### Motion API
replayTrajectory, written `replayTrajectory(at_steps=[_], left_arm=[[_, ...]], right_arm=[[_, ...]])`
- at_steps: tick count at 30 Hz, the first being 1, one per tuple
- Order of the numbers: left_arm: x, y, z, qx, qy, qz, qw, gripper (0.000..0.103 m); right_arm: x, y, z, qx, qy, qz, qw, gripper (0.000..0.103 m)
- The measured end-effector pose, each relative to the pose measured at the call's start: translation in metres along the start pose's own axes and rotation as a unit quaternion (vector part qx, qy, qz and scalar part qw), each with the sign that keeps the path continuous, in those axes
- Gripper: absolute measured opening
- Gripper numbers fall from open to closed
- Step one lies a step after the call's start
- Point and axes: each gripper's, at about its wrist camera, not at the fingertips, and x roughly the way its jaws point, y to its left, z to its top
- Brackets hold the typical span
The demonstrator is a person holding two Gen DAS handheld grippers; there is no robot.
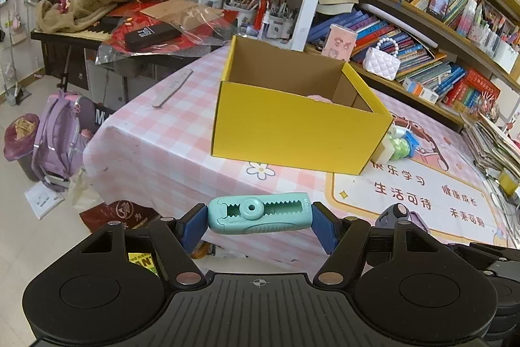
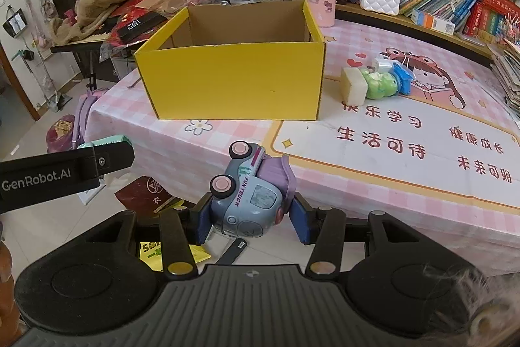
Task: Organize objects
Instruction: 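Lift the stapler and truck and carry them toward the yellow box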
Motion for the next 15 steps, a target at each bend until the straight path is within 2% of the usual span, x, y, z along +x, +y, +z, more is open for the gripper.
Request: replayTrajectory(at_steps=[15], left_arm=[[0.003, 0.0, 0.012, 0.008, -0.018, 0.011, 0.9997, 0.069]], right_arm=[[0.012, 0.003, 0.012, -0.009, -0.007, 0.006, 1.0, 0.047]])
